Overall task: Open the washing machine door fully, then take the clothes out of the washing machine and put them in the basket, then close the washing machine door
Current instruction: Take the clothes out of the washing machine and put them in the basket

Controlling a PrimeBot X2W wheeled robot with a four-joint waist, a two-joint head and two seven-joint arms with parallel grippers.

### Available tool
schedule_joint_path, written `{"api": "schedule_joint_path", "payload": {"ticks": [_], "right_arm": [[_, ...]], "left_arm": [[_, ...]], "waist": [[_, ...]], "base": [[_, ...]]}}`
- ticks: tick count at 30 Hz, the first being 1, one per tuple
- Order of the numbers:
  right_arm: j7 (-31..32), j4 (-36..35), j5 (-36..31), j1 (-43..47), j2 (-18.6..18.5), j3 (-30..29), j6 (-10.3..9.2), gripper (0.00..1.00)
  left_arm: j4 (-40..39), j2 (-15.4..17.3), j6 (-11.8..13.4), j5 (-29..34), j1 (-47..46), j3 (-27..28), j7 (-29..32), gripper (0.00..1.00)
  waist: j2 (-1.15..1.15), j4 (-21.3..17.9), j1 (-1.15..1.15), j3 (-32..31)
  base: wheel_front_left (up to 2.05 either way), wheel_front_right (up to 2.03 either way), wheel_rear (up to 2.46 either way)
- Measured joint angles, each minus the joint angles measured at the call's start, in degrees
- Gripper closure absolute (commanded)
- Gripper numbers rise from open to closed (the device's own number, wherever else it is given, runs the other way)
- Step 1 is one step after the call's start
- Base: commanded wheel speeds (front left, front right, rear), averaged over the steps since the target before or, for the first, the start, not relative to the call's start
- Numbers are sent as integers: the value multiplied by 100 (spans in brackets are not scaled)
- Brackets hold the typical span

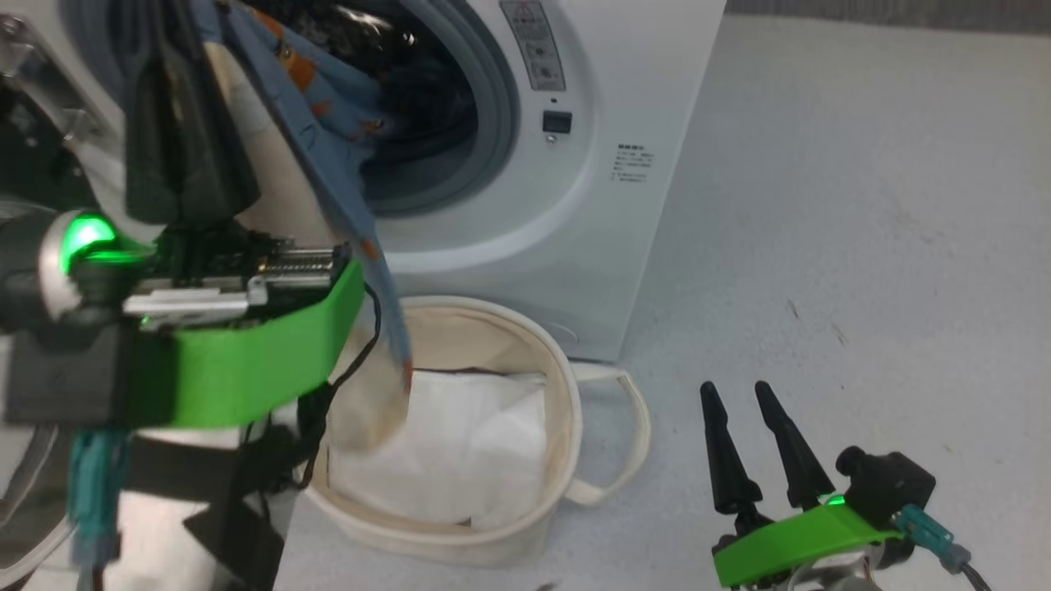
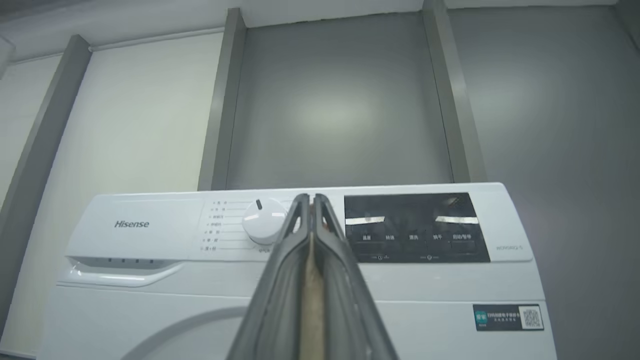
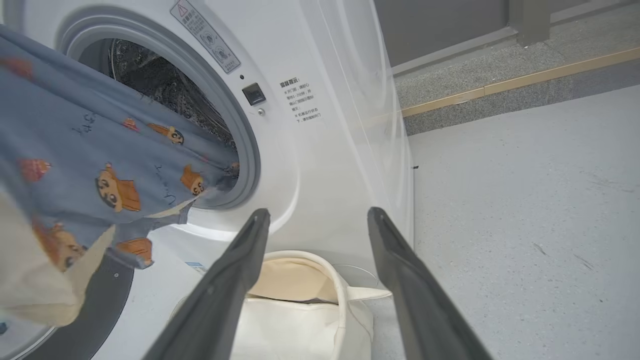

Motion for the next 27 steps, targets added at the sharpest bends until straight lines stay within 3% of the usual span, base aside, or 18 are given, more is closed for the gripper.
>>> {"api": "schedule_joint_path", "payload": {"ticks": [8, 19, 27], "right_arm": [[0, -2, 0, 92, 1, -15, 0, 0], [0, 2, 0, 85, 1, -31, 0, 0], [0, 9, 0, 53, 1, -56, 0, 0]], "left_arm": [[-813, -104, -108, 69, 82, 67, -8, 100], [-544, -204, -264, 101, 107, 70, -8, 100], [2593, -214, -613, -103, 837, -91, 1, 100]], "waist": [[0, 189, 0, -188], [0, 244, 0, -61], [0, 109, 0, 16]], "base": [[0, 0, 0], [0, 0, 0], [0, 0, 0]]}}
